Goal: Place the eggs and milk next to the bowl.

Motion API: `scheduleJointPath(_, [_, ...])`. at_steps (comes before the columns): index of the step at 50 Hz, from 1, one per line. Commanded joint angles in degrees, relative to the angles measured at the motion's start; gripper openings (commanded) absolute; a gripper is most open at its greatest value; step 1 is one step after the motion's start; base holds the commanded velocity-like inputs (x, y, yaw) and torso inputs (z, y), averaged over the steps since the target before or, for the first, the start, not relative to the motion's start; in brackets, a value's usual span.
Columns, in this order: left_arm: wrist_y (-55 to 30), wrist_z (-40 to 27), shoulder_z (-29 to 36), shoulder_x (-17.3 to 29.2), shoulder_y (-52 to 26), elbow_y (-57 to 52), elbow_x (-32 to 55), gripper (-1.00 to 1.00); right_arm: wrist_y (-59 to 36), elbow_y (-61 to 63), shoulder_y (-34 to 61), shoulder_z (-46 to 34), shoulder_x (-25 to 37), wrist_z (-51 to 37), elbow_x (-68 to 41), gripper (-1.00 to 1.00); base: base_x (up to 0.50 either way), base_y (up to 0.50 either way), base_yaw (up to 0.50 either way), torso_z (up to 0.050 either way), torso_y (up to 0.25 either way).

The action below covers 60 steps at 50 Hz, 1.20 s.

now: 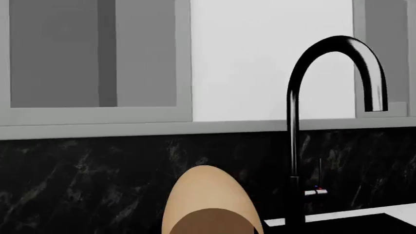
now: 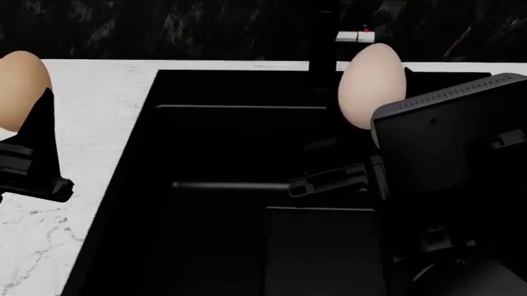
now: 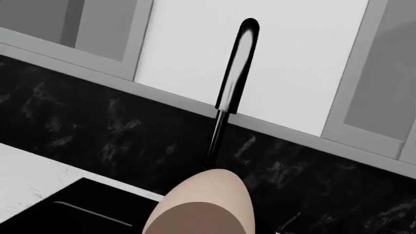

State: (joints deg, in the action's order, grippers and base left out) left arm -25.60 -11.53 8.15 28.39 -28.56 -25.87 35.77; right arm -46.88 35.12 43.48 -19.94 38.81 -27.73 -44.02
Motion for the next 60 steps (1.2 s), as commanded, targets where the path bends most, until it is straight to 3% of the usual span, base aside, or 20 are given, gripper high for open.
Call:
scheduleJointPath(1, [-0.3,0.8,-1.1,-1.2,-0.1,0.2,0.4,-1.0,0.8,0.0,-0.9,1.7,-0.9,2.7,3.0,-1.0,0.0,0.5,0.0,0.0,0.0])
scheduleJointPath(60, [0.2,0.4,-0.4,-0.7,0.0,-0.1,0.7,-1.0,0.8,1.0,-2.0,2.0,-0.4,2.1,1.3,-1.0,0.0,0.5,0.0,0.0,0.0])
